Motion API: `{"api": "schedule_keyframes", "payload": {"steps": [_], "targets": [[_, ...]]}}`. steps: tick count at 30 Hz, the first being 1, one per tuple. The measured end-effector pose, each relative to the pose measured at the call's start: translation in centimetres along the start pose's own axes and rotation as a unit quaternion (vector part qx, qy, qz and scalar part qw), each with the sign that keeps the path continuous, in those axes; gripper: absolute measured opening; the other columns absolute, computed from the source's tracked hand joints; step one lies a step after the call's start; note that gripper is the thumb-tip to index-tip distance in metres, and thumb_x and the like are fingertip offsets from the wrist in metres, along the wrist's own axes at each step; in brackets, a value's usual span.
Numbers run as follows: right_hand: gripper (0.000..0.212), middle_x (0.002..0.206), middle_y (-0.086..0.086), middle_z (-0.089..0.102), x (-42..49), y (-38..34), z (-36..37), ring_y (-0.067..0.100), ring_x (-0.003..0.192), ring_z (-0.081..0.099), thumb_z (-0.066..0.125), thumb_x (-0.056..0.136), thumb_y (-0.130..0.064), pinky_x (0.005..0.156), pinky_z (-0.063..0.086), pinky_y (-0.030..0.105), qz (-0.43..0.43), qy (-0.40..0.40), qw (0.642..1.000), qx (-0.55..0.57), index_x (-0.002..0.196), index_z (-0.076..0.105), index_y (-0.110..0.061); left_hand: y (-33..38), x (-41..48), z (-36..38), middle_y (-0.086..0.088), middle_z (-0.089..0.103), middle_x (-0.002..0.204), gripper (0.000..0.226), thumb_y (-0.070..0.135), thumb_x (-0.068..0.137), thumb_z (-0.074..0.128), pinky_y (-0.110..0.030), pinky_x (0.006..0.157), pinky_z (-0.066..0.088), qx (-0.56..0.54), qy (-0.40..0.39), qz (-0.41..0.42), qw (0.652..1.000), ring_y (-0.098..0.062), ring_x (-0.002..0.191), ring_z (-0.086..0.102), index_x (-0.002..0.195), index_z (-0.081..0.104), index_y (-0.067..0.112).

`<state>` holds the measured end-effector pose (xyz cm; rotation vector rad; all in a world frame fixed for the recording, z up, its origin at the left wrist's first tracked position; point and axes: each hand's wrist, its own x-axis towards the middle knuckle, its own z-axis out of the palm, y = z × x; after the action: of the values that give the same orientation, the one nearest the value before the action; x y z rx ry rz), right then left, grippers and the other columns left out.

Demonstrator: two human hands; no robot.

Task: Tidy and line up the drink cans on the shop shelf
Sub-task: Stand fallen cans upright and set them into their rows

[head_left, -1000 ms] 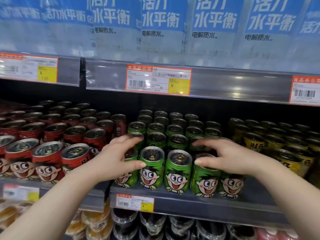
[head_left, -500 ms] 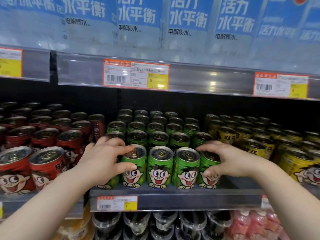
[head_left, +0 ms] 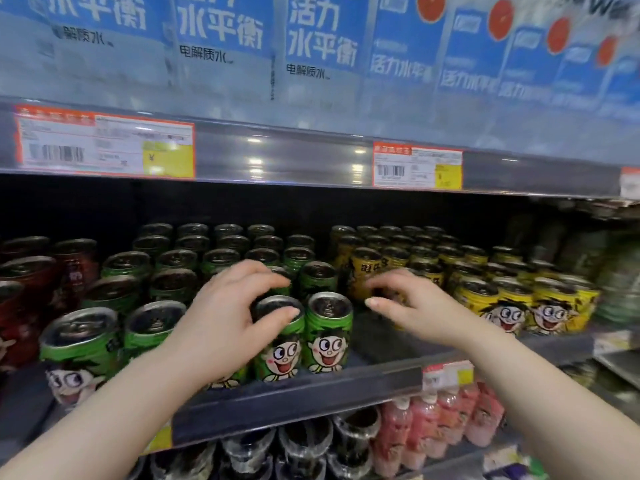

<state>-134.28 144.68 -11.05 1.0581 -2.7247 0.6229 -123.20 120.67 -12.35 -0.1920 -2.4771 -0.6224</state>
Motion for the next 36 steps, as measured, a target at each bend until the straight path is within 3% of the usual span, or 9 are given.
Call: {"api": "schedule_keyframes", "payload": {"steps": [2, 5, 9, 14, 20, 24, 27, 33, 36], "targets": [[0.032, 0.123, -0.002, 0.059, -0.4, 2.5, -1.7, 0.010, 0.114, 0.053, 0.059, 0.089, -0.029, 0.091, 0.033, 0.013, 0.022, 0.019, 0.999, -0.033, 0.118, 0.062, -0.018, 1.9, 1.5, 1.6, 0.016, 0.049, 0.110, 0.065, 0.067, 0.067, 0.039, -0.029, 0.094, 0.041, -0.020, -0.009, 0.006, 1.000, -0.009, 0.110, 0.050, 0.114, 0.062, 0.029], [0.033, 0.123, 0.000, 0.061, -0.9, 6.9, -4.2, 0.014, 0.112, 0.056, 0.063, 0.086, -0.030, 0.092, 0.039, 0.019, 0.066, 0.019, 0.994, -0.085, 0.117, 0.062, -0.021, 5.0, 4.2, 4.4, 0.012, 0.049, 0.119, 0.058, 0.060, 0.074, 0.052, -0.024, 0.098, 0.038, -0.024, -0.047, 0.016, 0.998, -0.009, 0.116, 0.047, 0.122, 0.056, 0.029], [0.059, 0.133, 0.000, 0.050, -1.3, 12.3, -6.7, 0.020, 0.124, 0.047, 0.062, 0.079, -0.050, 0.102, 0.039, 0.032, 0.105, -0.057, 0.975, -0.188, 0.132, 0.046, -0.032, 8.6, 8.4, 9.8, 0.001, 0.044, 0.135, 0.062, 0.049, 0.079, 0.061, -0.032, 0.104, 0.036, 0.020, -0.106, -0.012, 0.994, -0.019, 0.125, 0.043, 0.134, 0.042, 0.030], [0.083, 0.144, -0.001, 0.040, -0.8, 16.9, -7.7, 0.022, 0.131, 0.038, 0.060, 0.071, -0.066, 0.107, 0.031, 0.032, 0.040, -0.124, 0.954, -0.269, 0.142, 0.028, -0.037, 10.8, 12.9, 16.3, -0.002, 0.043, 0.141, 0.071, 0.055, 0.075, 0.063, -0.033, 0.102, 0.040, 0.044, -0.168, -0.132, 0.976, -0.023, 0.126, 0.044, 0.137, 0.036, 0.031], [0.087, 0.145, -0.004, 0.039, -0.1, 19.8, -8.0, 0.020, 0.134, 0.033, 0.062, 0.067, -0.068, 0.110, 0.030, 0.036, -0.071, -0.118, 0.962, -0.236, 0.141, 0.029, -0.036, 11.4, 14.4, 19.4, 0.008, 0.046, 0.137, 0.061, 0.045, 0.078, 0.066, -0.025, 0.100, 0.040, -0.076, -0.134, -0.214, 0.965, -0.014, 0.120, 0.047, 0.133, 0.042, 0.036], [0.081, 0.136, -0.007, 0.047, 0.3, 20.0, -7.7, 0.014, 0.127, 0.040, 0.063, 0.067, -0.067, 0.105, 0.035, 0.029, -0.129, -0.098, 0.971, -0.173, 0.137, 0.037, -0.035, 12.0, 13.9, 18.5, 0.010, 0.051, 0.122, 0.056, 0.025, 0.078, 0.071, -0.014, 0.087, 0.038, -0.101, -0.118, -0.230, 0.961, -0.007, 0.109, 0.049, 0.130, 0.050, 0.025], [0.070, 0.131, -0.008, 0.045, 0.6, 18.9, -6.4, 0.012, 0.122, 0.045, 0.066, 0.070, -0.059, 0.100, 0.038, 0.024, -0.149, -0.098, 0.981, -0.077, 0.132, 0.042, -0.038, 11.7, 12.9, 17.0, 0.006, 0.053, 0.129, 0.063, 0.015, 0.073, 0.076, -0.018, 0.095, 0.039, -0.140, -0.139, -0.243, 0.950, -0.006, 0.114, 0.050, 0.131, 0.050, 0.018], [0.080, 0.146, -0.002, 0.028, 1.1, 17.0, -3.2, 0.019, 0.127, 0.042, 0.066, 0.071, -0.059, 0.103, 0.040, 0.028, -0.134, -0.124, 0.983, 0.020, 0.139, 0.029, -0.038, 10.8, 10.4, 14.3, 0.014, 0.055, 0.126, 0.055, 0.017, 0.067, 0.073, -0.026, 0.101, 0.043, -0.213, -0.205, -0.241, 0.924, -0.001, 0.114, 0.054, 0.111, 0.054, 0.042], [0.081, 0.144, -0.005, 0.030, 1.4, 17.2, -3.6, 0.016, 0.127, 0.042, 0.067, 0.070, -0.058, 0.103, 0.040, 0.028, -0.131, -0.146, 0.980, 0.024, 0.140, 0.029, -0.039, 11.2, 9.8, 14.3, 0.013, 0.041, 0.136, 0.063, 0.017, 0.071, 0.067, -0.018, 0.101, 0.037, -0.162, -0.219, -0.220, 0.937, -0.002, 0.122, 0.044, 0.123, 0.044, 0.044]]}}
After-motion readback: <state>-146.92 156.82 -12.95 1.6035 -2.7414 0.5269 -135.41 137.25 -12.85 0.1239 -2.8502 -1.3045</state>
